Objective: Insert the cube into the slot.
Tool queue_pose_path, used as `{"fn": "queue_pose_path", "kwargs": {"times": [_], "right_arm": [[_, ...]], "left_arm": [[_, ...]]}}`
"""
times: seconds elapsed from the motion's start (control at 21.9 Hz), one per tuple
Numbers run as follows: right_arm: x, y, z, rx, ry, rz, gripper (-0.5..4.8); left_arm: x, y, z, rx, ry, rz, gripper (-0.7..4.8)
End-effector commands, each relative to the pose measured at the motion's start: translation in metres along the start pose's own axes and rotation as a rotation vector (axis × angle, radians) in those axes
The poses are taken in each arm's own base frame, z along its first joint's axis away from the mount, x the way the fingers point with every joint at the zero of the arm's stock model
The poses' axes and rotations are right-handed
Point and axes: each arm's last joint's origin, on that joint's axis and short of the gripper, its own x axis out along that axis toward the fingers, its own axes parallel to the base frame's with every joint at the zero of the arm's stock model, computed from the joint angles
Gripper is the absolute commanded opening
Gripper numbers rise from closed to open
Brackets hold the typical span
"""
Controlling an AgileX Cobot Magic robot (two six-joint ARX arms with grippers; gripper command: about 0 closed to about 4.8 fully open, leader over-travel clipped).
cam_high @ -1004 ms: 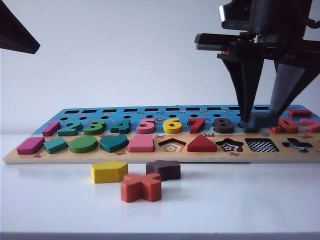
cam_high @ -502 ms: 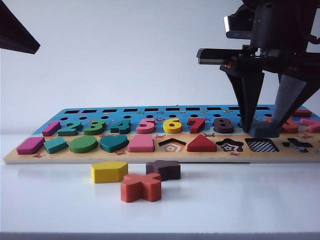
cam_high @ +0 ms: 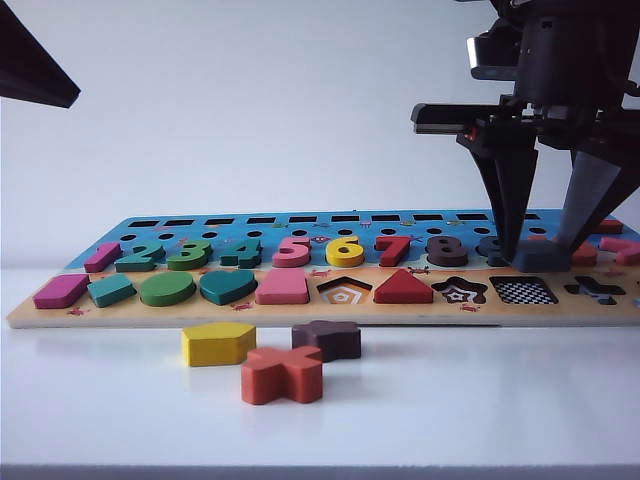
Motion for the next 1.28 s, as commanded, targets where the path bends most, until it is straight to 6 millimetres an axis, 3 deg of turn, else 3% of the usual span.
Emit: {"fn": "queue_pose_path", "kwargs": {"times": [0.05,0.64,1.28], "right_arm": [[-0.001,0.001,0.001,0.005,-0.012,0.015,0.19],[0.016,-0.001,-0.010,0.011,0.019,0.044,0.08],[0.016,0.000,-0.009,0.014,0.006,0.064,0.09]], "left_arm": [[0.000,0.000,0.002,0.014,-0.015,0.000,0.09],[0.000,0.000,0.002,0.014,-0.015,0.000,0.09],[0.000,0.000,0.002,0.014,-0.015,0.000,0.09]]}}
